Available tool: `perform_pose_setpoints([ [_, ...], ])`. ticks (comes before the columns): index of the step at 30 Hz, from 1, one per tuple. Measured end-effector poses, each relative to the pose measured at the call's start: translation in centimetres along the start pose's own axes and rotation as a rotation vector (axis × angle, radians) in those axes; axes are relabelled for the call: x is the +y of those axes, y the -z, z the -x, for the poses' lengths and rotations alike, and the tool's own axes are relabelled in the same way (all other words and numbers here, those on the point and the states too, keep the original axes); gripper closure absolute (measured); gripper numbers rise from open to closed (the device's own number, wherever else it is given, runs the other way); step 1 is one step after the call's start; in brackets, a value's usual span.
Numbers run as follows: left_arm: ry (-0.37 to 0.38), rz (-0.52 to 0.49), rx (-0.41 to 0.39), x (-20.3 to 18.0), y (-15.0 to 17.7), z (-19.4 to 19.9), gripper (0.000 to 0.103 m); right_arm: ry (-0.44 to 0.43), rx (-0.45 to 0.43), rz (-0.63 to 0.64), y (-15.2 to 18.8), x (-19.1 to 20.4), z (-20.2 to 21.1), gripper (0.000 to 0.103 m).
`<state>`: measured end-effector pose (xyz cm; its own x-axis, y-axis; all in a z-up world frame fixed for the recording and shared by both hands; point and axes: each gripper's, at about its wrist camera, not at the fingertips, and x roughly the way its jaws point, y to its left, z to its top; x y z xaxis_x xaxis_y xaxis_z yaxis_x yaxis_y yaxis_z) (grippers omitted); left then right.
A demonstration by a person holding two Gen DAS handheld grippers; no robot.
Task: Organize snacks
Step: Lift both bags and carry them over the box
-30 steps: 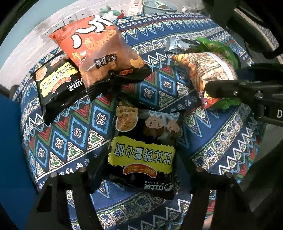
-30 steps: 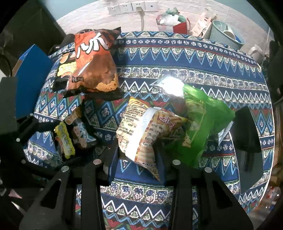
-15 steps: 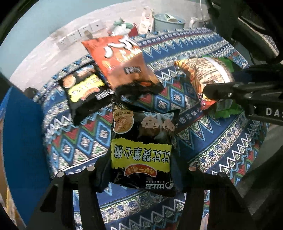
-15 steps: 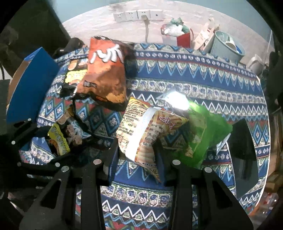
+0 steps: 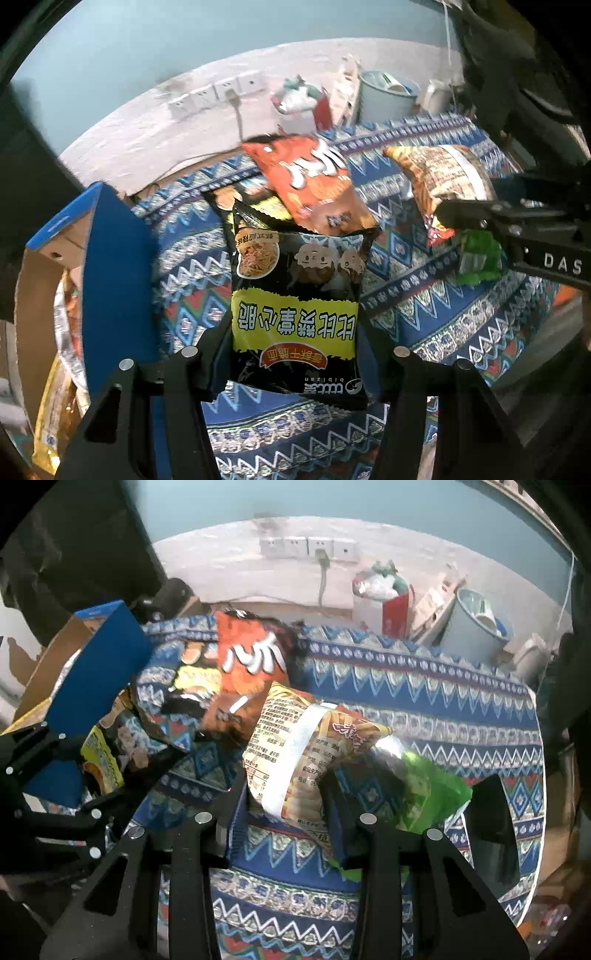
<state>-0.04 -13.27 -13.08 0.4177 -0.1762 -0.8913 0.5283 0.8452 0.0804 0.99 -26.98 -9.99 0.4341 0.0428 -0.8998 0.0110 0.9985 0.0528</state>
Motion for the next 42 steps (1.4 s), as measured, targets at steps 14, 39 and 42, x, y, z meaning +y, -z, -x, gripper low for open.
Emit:
perform_pose_setpoints([
  [14, -0.047, 0.146, -0.054, 6.1, 0.1, 3.6, 0.045, -0.056, -0.078, 0.051, -2.5, 4.4, 2.4, 0.067],
  [39, -0.161, 0.348, -0.135, 18.0, 3.4, 8.3, 0.045, -0.160, -0.100, 0.203, -7.5, 16.2, 1.5, 0.067],
  [42, -0.167, 0.374, -0.138, 19.3, 3.9, 8.6, 0.045, -0.169, -0.099, 0.214, -8.0, 17.6, 1.2, 0.067],
])
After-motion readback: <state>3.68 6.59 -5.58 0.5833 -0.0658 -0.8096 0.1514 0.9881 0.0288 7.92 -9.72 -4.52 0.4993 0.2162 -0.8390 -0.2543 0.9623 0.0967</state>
